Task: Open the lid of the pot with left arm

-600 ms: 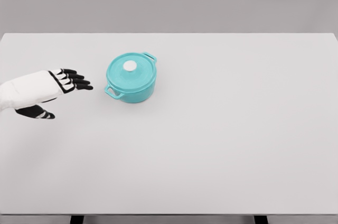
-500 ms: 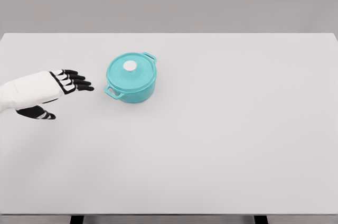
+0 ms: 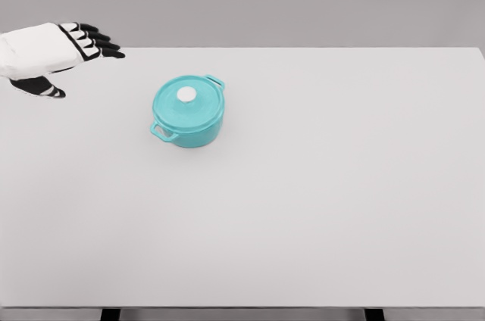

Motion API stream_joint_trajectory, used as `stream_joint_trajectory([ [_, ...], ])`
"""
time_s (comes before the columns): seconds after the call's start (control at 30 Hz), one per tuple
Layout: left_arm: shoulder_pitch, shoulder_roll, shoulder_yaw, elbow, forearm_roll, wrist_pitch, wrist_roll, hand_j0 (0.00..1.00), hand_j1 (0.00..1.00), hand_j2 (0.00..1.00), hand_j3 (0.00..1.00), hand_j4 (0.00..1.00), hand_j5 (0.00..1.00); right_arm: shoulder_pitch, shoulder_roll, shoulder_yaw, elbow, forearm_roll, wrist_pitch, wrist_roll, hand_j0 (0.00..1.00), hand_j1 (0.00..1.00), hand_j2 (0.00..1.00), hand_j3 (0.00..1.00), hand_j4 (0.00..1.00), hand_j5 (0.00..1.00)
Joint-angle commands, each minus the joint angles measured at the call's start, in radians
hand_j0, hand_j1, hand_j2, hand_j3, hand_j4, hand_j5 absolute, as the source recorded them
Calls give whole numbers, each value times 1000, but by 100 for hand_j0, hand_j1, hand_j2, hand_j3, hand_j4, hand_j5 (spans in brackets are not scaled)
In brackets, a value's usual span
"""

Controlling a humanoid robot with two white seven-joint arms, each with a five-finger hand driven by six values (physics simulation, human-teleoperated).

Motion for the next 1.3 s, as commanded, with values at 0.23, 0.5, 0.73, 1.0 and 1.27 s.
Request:
stream_joint_trajectory([
  [0.23, -214, -301, -358, 131, 30, 109, -151, 100, 100, 100, 100, 100, 100, 0, 0, -1, 0, 0, 0, 0, 100, 100, 100, 100, 100, 100],
  [0.5, -267, -396, -384, 312, 103, 155, -151, 100, 100, 100, 100, 100, 100, 0, 0, 0, 0, 0, 0, 0, 100, 100, 100, 100, 100, 100],
  [0.73, -280, -413, -402, 317, 100, 157, -151, 87, 87, 87, 87, 87, 87, 0, 0, 0, 0, 0, 0, 0, 100, 100, 100, 100, 100, 100],
  [1.0, -298, -414, -439, 332, 100, 160, -151, 87, 87, 87, 87, 87, 87, 0, 0, 0, 0, 0, 0, 0, 100, 100, 100, 100, 100, 100],
  [1.27, -304, -414, -473, 334, 96, 174, -151, 81, 81, 81, 81, 81, 81, 0, 0, 0, 0, 0, 0, 0, 100, 100, 100, 100, 100, 100],
])
